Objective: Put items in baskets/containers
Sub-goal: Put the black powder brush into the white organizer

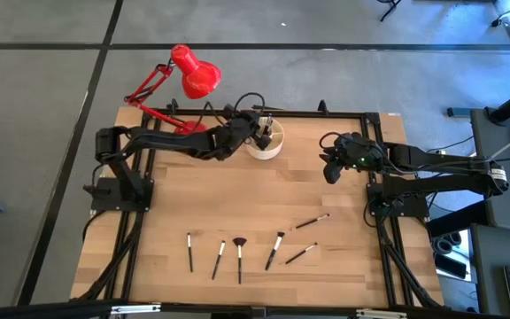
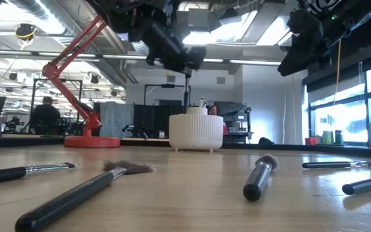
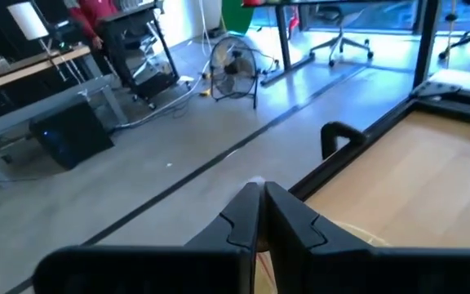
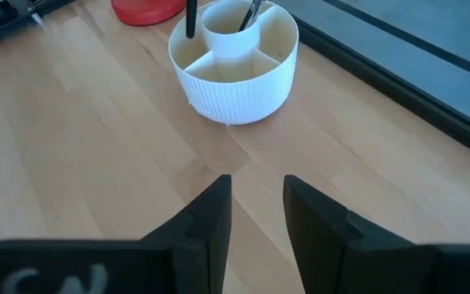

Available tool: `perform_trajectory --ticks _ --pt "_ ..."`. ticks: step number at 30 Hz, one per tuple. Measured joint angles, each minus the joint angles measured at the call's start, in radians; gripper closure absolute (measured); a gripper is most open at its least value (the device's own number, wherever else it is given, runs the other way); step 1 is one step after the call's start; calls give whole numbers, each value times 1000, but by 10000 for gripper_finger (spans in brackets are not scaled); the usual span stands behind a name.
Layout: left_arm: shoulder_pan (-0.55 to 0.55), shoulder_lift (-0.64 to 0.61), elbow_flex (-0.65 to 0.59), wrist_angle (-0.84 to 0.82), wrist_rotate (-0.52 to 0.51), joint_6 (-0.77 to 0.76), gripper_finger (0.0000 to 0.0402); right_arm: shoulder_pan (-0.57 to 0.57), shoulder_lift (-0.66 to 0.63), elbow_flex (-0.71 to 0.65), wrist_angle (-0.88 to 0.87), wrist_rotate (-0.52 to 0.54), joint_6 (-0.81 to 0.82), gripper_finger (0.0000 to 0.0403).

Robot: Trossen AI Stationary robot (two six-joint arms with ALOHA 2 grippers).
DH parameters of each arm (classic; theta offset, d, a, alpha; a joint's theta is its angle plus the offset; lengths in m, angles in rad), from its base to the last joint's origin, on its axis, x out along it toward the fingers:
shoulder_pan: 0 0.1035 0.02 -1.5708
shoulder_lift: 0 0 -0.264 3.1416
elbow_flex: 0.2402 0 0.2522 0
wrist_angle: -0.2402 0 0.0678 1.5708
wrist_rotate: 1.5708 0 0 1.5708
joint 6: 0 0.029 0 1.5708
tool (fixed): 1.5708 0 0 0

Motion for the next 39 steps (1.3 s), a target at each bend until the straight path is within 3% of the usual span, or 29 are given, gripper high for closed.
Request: perform_trajectory --ticks 8,22,26,32,35,39 --pt "4 39 0 -11 -23 0 376 0 0 0 0 0 -1 291" --pt "-28 36 0 -40 -17 0 322 0 0 0 -7 0 -1 291" --pt "-67 36 0 -96 40 -13 318 0 0 0 -31 0 -1 291" --pt "-192 14 1 -372 128 -74 322 0 0 0 -59 0 7 291" --pt "-268 -15 27 -644 191 -178 322 0 0 0 -60 -1 18 291" --pt "-349 -44 84 -997 478 -407 320 0 0 0 -60 0 32 291"
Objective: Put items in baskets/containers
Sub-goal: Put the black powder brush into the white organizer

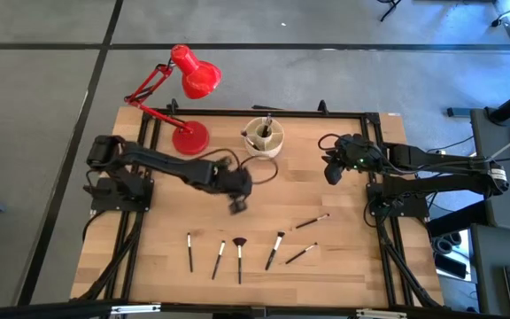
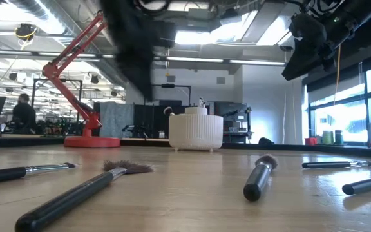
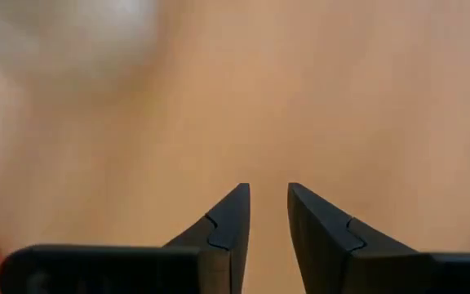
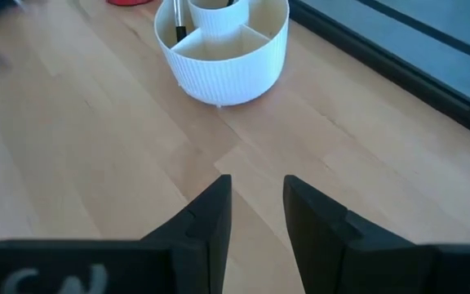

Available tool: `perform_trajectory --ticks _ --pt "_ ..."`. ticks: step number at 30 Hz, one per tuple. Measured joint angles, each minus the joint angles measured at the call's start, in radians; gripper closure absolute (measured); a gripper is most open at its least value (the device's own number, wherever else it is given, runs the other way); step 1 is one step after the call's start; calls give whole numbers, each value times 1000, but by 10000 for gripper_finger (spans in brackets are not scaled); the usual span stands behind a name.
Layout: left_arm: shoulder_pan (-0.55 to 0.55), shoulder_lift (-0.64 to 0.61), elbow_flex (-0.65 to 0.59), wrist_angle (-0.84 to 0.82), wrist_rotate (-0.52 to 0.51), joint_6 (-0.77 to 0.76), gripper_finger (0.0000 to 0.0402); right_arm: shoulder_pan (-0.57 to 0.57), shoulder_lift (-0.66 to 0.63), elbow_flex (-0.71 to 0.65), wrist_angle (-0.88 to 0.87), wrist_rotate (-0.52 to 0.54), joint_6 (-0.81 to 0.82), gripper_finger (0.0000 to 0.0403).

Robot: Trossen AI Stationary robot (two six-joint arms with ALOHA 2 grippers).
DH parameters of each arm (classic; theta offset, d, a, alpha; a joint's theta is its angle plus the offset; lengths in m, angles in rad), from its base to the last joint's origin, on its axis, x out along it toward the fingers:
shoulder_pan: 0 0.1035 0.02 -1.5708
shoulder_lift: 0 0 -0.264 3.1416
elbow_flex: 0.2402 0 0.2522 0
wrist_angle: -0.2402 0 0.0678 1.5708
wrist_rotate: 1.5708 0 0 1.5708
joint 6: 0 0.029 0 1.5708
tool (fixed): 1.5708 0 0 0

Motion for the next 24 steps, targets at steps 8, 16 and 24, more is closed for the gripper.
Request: perform_trajectory --ticks 8,16,24 --pt "-87 46 -28 21 112 -234 317 0 0 0 0 -1 44 291" --pt "-80 182 -29 205 315 -67 290 0 0 0 0 -1 15 291" --pt "-86 235 -29 502 263 149 261 0 3 0 10 0 5 291"
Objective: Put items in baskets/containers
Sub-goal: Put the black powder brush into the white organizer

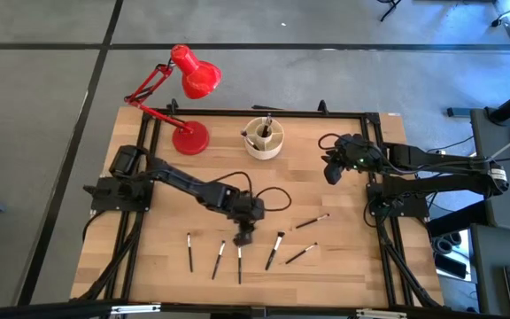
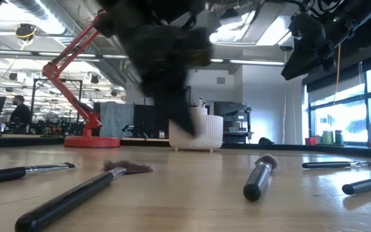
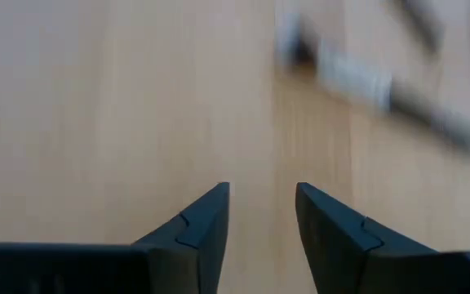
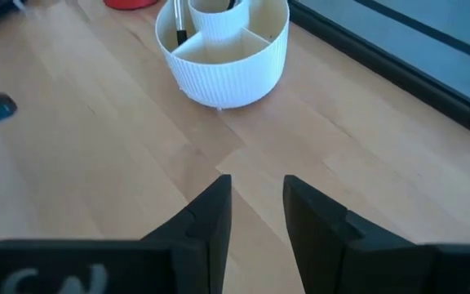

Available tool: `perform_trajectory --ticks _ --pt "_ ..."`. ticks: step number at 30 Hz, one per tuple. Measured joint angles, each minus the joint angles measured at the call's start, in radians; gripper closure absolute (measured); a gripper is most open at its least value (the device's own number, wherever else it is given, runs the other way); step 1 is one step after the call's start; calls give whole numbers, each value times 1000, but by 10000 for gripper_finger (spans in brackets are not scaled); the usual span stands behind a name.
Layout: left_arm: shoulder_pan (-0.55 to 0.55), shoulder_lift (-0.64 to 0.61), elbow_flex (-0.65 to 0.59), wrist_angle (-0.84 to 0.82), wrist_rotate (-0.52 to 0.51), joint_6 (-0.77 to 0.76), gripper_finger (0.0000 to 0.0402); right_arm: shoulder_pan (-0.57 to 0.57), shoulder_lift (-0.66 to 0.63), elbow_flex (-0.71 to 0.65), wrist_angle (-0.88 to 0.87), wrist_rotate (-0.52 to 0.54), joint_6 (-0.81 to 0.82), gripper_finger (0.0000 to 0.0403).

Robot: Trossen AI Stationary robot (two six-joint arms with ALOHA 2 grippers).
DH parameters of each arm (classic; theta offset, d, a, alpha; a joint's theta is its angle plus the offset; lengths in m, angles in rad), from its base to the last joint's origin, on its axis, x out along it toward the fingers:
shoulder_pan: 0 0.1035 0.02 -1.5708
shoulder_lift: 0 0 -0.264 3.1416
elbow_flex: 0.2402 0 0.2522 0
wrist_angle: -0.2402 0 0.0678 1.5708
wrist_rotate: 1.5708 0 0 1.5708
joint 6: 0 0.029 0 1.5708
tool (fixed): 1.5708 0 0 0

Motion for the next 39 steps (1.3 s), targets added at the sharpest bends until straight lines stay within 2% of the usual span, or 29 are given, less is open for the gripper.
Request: perform_trajectory --ticks 4,6,9,12,14,16,21,25,28,31,35,39 --pt "28 39 0 270 -91 120 251 0 27 0 9 0 12 291" --pt "52 66 2 404 -85 183 250 0 53 0 5 0 26 291" --pt "100 98 11 506 -26 189 252 0 102 0 -2 6 38 291" --pt "149 115 33 516 25 128 253 0 153 0 2 11 40 291" --pt "177 124 38 520 22 122 252 0 182 0 4 12 40 291" --pt "200 126 37 519 -13 151 252 0 205 0 20 18 40 291" --pt "234 126 36 521 -180 196 254 0 256 0 52 28 70 291" --pt "243 126 30 523 -213 163 256 0 331 -1 105 69 133 291" --pt "246 126 30 522 -218 171 256 19 410 -33 191 92 170 291" --pt "248 126 30 529 -282 181 256 42 484 -83 340 100 169 291" --pt "248 126 30 520 -365 203 256 49 566 -129 474 57 170 291" --pt "248 126 30 519 -388 165 256 59 627 -178 572 77 166 291"
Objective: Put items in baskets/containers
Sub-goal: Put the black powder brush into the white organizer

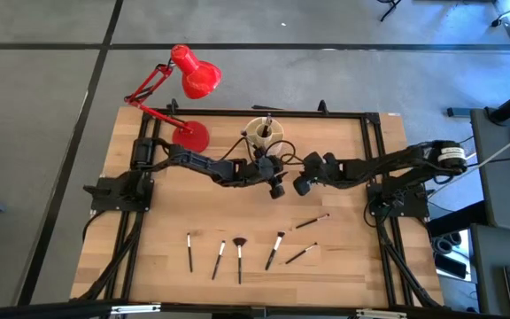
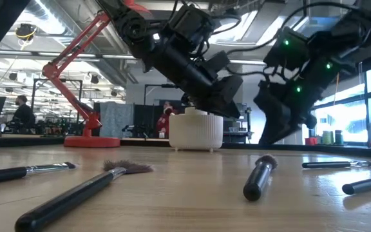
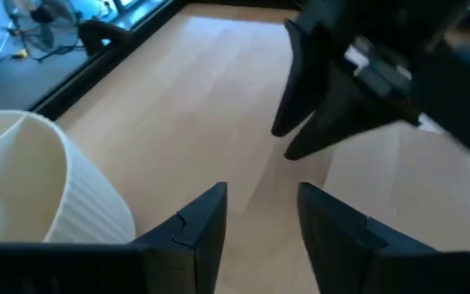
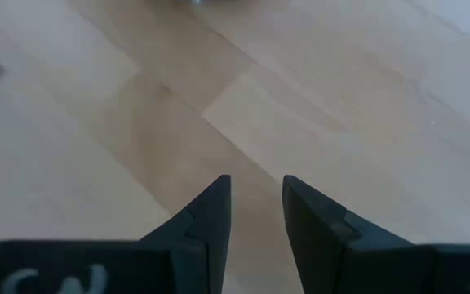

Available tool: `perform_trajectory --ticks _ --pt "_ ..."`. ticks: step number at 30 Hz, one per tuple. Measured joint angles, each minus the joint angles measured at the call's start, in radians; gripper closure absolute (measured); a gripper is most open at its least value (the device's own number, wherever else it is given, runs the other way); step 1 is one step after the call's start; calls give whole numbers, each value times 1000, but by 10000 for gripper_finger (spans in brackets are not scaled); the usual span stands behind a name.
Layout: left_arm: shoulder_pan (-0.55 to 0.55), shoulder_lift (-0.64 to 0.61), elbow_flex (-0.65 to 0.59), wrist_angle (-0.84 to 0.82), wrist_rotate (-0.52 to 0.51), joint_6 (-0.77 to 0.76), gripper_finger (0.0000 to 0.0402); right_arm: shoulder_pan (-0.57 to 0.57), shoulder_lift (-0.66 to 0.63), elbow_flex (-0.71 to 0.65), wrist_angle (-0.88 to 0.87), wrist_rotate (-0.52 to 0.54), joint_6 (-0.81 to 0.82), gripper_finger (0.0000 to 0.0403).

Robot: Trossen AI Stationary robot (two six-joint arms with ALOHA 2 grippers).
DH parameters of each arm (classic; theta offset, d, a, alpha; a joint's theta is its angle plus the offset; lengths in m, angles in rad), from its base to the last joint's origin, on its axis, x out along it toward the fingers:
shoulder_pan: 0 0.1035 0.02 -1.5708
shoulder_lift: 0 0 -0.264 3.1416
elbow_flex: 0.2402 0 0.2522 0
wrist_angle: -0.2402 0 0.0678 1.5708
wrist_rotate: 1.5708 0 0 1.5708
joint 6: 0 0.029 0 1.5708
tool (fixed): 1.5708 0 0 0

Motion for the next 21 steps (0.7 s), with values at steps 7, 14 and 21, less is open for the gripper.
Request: perform_trajectory --ticks 7,14,21 --pt "-5 -1 0 -56 13 -223 256 -26 25 -10 51 -100 -48 291" --pt "1 -1 0 -151 151 -593 256 -15 23 -14 -4 -223 -82 291" --pt "38 -2 22 -148 202 -765 256 -49 3 -17 -43 -246 -127 291"
